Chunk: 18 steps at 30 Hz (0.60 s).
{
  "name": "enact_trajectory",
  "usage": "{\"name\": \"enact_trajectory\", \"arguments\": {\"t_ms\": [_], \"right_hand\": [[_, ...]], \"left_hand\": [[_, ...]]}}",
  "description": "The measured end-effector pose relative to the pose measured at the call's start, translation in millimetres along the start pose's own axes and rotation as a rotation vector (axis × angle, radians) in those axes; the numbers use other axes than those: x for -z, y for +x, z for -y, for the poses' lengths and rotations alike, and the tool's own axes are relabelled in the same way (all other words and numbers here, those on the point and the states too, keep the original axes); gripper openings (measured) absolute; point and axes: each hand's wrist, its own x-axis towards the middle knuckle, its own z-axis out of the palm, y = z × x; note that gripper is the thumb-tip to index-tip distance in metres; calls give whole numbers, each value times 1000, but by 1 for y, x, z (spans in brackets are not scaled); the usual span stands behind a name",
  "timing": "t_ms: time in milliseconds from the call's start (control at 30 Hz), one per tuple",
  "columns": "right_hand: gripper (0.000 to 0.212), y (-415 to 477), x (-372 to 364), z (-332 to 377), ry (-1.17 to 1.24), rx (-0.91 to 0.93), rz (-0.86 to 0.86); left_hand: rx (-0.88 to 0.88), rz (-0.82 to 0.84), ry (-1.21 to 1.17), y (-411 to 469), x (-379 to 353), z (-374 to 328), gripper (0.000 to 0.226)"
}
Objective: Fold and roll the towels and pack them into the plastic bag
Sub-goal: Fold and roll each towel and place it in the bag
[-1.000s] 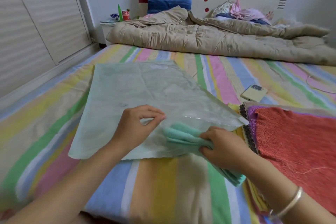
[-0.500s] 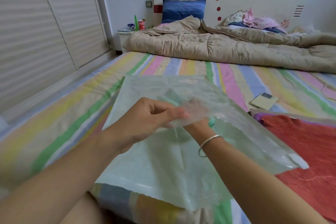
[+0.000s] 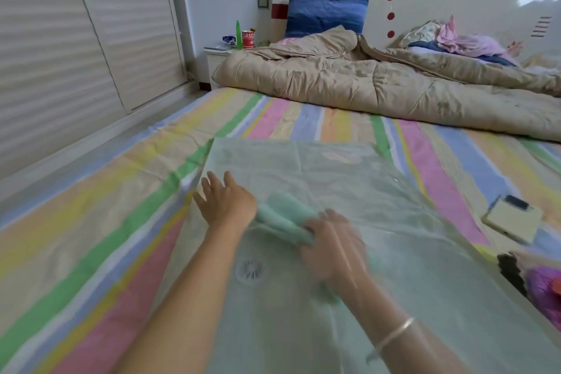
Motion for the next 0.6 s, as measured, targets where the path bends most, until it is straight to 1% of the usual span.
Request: {"name": "enact_trajectory", "arguments": {"t_ms": [100,133,233,300,400,500,533,600], "right_hand": [[39,29,-23,-2,-108,63,-55],[38,41,-30,-3,-128,74,-60],[22,73,-51,-6,-199,71,-138],[21,90,-64,-7,-211,62,-215],[21,119,-77,-9,-229,42,-301],[19,151,-80,-4,-207,20,-322],[20,163,-83,-4,-193,63,-323],[24,192,-88,-3,-189,233,-383]], "left_hand": [[50,113,94,18,-34,13,67],[55,108,118,19,-44,20,69],[63,-2,109,22,-61,31,71],[66,-24,109,28,-62,29,77],[76,-36,123,34,-63,24,96],[75,-26,160,34,-68,23,88],[77,-14,179,35,-69,22,90],[77,-3,219,37,-72,21,96]]}}
